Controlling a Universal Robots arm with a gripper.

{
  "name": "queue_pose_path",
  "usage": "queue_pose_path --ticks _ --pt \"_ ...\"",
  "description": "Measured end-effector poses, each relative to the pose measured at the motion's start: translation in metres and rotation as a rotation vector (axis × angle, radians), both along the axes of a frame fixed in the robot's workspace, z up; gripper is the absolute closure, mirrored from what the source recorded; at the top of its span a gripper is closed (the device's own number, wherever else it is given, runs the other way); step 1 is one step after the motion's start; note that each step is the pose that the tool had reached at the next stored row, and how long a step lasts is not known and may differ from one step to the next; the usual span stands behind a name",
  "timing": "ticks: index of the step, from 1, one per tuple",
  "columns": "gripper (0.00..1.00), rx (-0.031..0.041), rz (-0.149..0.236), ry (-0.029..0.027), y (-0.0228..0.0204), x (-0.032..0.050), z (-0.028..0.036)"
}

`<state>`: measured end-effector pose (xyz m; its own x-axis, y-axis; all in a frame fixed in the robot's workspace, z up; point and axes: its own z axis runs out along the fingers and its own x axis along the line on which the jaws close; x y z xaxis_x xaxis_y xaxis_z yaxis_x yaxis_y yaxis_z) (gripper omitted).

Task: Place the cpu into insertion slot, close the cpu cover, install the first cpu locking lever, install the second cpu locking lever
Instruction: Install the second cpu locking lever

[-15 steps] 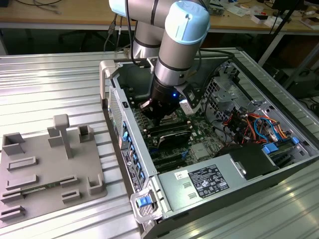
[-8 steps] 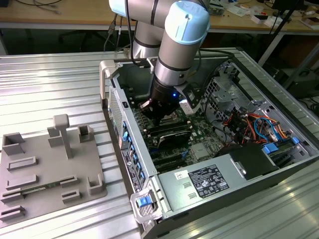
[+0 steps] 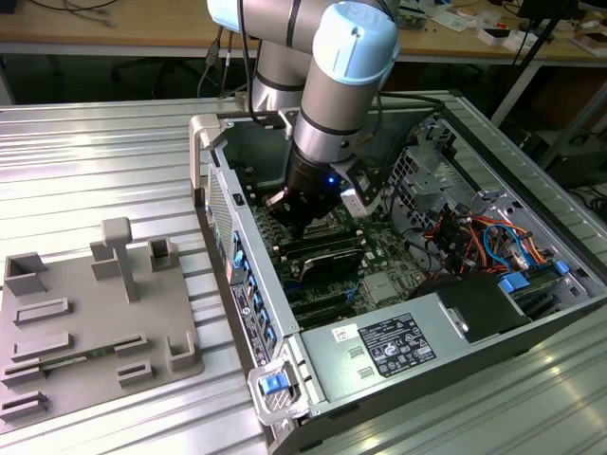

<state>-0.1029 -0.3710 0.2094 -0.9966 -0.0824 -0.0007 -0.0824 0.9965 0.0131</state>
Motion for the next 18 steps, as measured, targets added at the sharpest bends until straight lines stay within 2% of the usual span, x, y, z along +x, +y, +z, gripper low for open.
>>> queue_pose_path --ticks 5,14,18 --pt "0.89 0.0008 0.005 -0.0001 0.0021 0.0 -0.001" --pt "0.89 0.0006 0.011 0.0001 0.0026 0.0 -0.0039" --pt "0.89 0.0016 0.018 0.0 0.0041 0.0 -0.0044"
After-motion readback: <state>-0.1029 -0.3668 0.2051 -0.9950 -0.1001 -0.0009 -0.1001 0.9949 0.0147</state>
